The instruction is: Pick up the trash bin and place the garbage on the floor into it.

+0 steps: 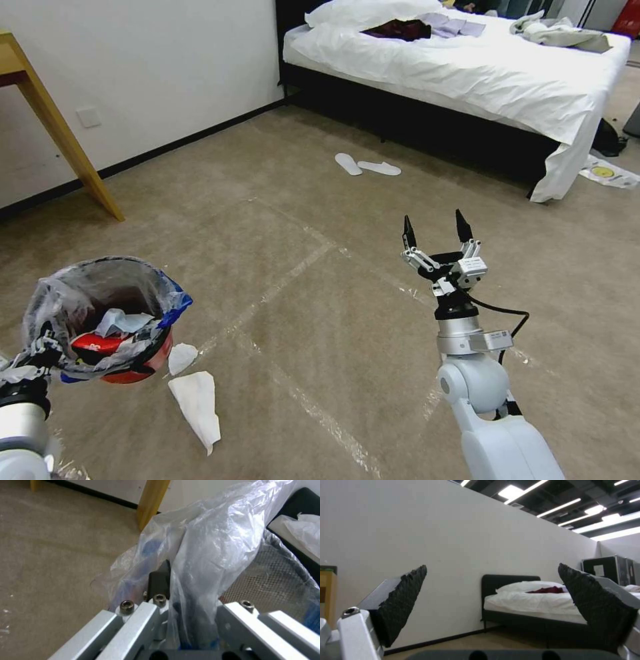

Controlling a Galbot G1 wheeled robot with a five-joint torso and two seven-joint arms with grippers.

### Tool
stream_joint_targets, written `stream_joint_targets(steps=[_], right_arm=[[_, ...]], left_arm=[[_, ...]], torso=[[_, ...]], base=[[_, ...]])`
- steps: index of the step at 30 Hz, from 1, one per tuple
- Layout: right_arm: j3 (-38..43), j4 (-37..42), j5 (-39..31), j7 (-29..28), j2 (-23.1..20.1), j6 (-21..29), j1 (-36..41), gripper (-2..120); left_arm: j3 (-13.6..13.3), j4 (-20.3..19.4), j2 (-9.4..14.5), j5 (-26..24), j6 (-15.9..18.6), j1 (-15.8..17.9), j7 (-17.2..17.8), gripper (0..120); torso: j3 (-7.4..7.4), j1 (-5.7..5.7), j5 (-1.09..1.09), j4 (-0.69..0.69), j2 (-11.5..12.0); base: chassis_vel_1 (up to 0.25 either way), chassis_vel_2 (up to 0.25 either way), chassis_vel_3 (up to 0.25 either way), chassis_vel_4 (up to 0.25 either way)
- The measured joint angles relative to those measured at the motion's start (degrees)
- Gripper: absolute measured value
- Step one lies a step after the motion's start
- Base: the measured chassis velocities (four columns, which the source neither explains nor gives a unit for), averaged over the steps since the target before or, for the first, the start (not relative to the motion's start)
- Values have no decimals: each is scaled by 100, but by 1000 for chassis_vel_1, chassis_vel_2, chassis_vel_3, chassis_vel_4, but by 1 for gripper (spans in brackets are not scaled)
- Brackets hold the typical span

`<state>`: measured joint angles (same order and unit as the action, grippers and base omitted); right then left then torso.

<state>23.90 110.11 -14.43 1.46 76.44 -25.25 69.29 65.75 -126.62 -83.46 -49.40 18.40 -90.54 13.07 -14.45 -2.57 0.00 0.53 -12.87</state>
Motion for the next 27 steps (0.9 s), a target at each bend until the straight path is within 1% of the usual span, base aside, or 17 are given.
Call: stream_joint_targets(steps=[14,27], right_arm=[[-31,-6,15,0,-1,9,-42,100],[-130,3,15,0,-38,49,-79,100]], left_arm=[[28,26,6,-17,1,-3,0,4],[85,-15,11,-43,1,-43,12,4]], torso=[[0,0,-1,0,0],[0,0,-1,0,0]], base=[[-114,119,103,-124],[-129,129,134,-129]])
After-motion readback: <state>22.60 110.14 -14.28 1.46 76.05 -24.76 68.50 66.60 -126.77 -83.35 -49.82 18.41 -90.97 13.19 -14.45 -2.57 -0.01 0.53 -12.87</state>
